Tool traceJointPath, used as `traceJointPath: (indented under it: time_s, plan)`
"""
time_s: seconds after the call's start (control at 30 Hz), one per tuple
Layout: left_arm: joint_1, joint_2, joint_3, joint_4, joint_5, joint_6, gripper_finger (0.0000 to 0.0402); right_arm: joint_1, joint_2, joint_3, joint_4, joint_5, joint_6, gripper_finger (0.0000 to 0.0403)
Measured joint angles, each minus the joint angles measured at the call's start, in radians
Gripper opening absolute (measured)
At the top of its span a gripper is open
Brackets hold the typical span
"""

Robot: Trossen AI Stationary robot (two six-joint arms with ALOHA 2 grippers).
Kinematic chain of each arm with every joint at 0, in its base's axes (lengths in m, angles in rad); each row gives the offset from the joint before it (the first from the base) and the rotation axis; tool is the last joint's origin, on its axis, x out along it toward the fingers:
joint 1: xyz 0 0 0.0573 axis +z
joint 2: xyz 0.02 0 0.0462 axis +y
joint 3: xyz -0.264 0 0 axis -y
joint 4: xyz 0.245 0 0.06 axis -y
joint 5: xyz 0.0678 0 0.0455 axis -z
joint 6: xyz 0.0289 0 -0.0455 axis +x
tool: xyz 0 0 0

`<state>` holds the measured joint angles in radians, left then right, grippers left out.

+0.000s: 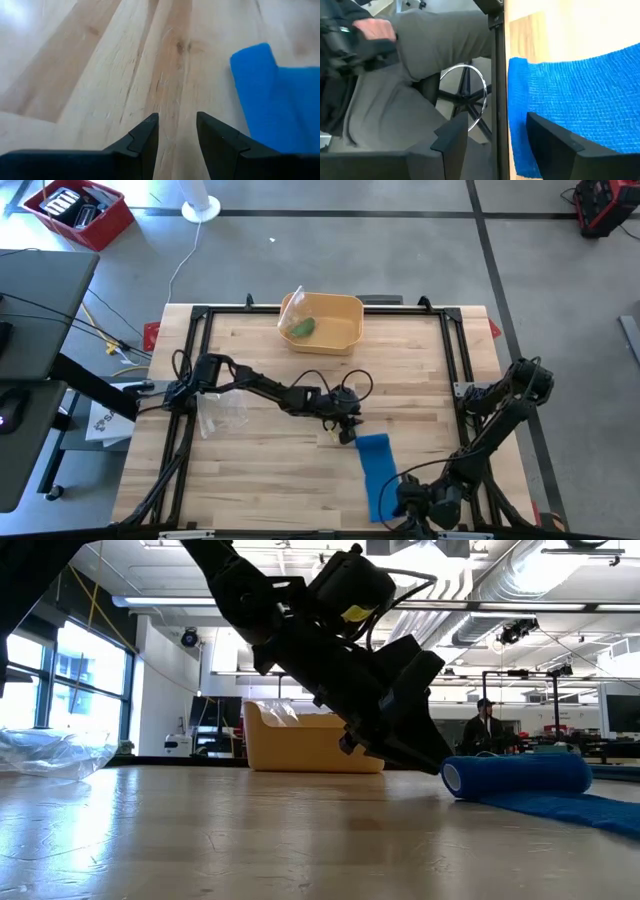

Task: Roll bandage
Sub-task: Roll the blue bandage

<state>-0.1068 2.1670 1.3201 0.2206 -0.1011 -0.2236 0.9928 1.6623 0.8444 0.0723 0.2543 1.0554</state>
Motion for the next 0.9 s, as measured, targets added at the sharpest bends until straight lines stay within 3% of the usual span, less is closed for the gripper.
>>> traceJointPath:
  time_s: [0.07,0.23,0.47,0.7,0.9]
  plan:
    - [-0.028,-0.037,0.000,0.008,0.015,0.100,0.0120,0.000,0.000,0.000,-0.013,0.001,0.018,0.0192]
    - [-0.107,-0.052,0.009,0.113,0.228,0.285,0.0097,-0.004,0.000,0.000,-0.044,0.008,0.008,0.0192]
    - [-0.103,0.060,0.099,0.118,0.159,0.275,0.0043,-0.022,0.000,0.000,-0.076,0.036,0.018,0.0192]
    - [-0.050,0.187,0.227,0.088,0.336,0.233,0.0014,-0.024,0.000,0.000,-0.074,0.064,0.018,0.0192]
    - [-0.043,0.222,0.282,0.002,0.268,0.235,0.0007,-0.024,0.024,0.000,-0.076,0.163,-0.029,0.0192]
